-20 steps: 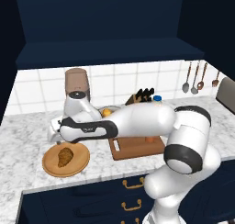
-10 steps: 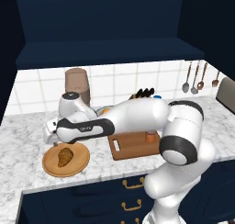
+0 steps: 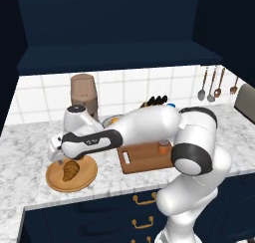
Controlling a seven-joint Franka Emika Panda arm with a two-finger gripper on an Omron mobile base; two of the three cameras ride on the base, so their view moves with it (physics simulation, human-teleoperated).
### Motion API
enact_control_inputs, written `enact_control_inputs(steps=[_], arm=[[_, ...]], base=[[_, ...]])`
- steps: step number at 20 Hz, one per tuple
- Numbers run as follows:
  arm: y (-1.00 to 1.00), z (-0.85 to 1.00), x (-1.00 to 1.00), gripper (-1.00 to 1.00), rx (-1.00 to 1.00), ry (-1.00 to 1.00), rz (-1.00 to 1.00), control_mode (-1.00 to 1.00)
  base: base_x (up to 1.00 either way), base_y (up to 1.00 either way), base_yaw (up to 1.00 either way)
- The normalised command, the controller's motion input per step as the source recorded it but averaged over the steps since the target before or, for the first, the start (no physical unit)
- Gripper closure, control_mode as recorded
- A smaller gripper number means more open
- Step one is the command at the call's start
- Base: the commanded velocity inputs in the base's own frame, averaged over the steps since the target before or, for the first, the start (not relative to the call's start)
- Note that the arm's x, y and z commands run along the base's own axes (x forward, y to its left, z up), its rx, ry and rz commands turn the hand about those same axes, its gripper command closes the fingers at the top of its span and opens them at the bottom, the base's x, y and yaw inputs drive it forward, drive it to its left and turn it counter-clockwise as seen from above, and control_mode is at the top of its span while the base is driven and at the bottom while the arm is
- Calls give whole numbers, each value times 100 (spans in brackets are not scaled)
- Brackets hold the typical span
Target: From the different types of pastries on the counter, select a croissant and place it on the cutting board. Then retrieve a jar of jam from the cabinet and place it alongside the croissant on the cutting board.
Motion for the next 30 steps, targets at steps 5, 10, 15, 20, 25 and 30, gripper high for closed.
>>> enact_control_inputs(steps=[5, 10, 15, 20, 25, 30], arm=[[-7, -17, 0, -100, 0, 7, 0, -100], [1, -16, 8, -100, 0, 9, -10, -100], [12, -18, 0, -100, -6, 1, -21, -100], [27, -4, 16, -100, -6, 0, -29, -100], [0, 0, 33, -100, 0, 15, -21, -100], [0, -2, 1, -100, 1, 24, -13, -100]], base=[[0, 0, 0], [0, 0, 0], [0, 0, 0], [0, 0, 0], [0, 0, 0], [0, 0, 0]])
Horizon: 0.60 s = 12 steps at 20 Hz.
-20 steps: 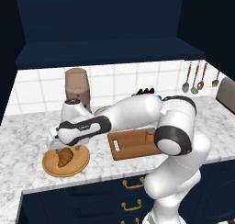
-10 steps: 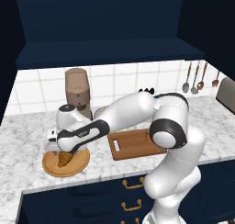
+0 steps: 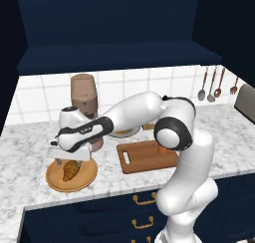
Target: From the different types of pastries on the counter, select a croissant and place it on the cutting board. Then retrieve a jar of jam from the cabinet and place it alongside the croissant on the cutting board.
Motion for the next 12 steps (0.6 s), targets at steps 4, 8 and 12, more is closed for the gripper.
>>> enact_control_inputs(steps=[4, 8, 12], arm=[[0, -32, -4, -100, 0, 8, -4, -100], [0, -42, -28, -100, -2, 2, 0, -100], [3, -38, -10, -100, 0, 2, 0, -100]], base=[[0, 0, 0], [0, 0, 0], [0, 0, 0]])
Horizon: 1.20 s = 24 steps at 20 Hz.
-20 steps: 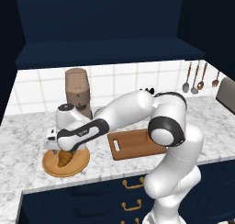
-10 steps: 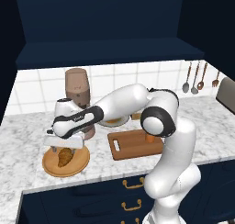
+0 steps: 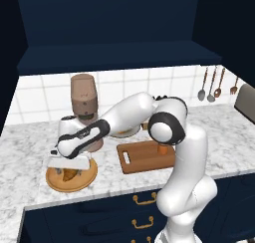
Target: From the different types of pastries on the counter, select a croissant and place it on the cutting board. Then retrieve a jar of jam from the cabinet and place it alongside the croissant on the cutting board.
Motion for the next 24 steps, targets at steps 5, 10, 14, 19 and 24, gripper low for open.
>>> enact_control_inputs(steps=[5, 10, 14, 19, 24], arm=[[0, -34, 0, -100, 0, 1, -1, -100], [6, -23, -4, 100, -3, -1, -1, -100], [0, -14, -28, 100, -10, -5, 0, -100], [-7, 30, -30, 100, -10, -3, 0, -100], [-33, 56, -7, 100, -9, 0, 0, -100]], base=[[0, 0, 0], [0, 0, 0], [0, 0, 0], [0, 0, 0], [0, 0, 0]])
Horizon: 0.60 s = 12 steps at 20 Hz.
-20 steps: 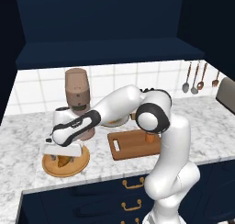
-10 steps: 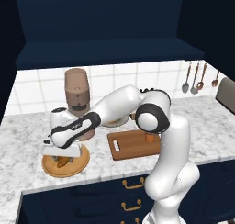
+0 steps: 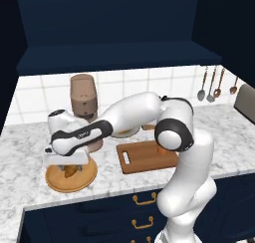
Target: From the different types of pastries on the counter, select a croissant and place it on the cutting board. Then retrieve a jar of jam from the cabinet and place it alongside the croissant on the cutting board.
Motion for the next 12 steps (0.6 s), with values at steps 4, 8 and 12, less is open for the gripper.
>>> enact_control_inputs(steps=[4, 8, 12], arm=[[-57, 22, -4, 100, -9, 0, 0, -100], [-61, 27, -8, 100, -3, 0, -4, -100], [-68, 20, -18, 100, -2, 0, -7, -100]], base=[[0, 0, 0], [0, 0, 0], [0, 0, 0]])
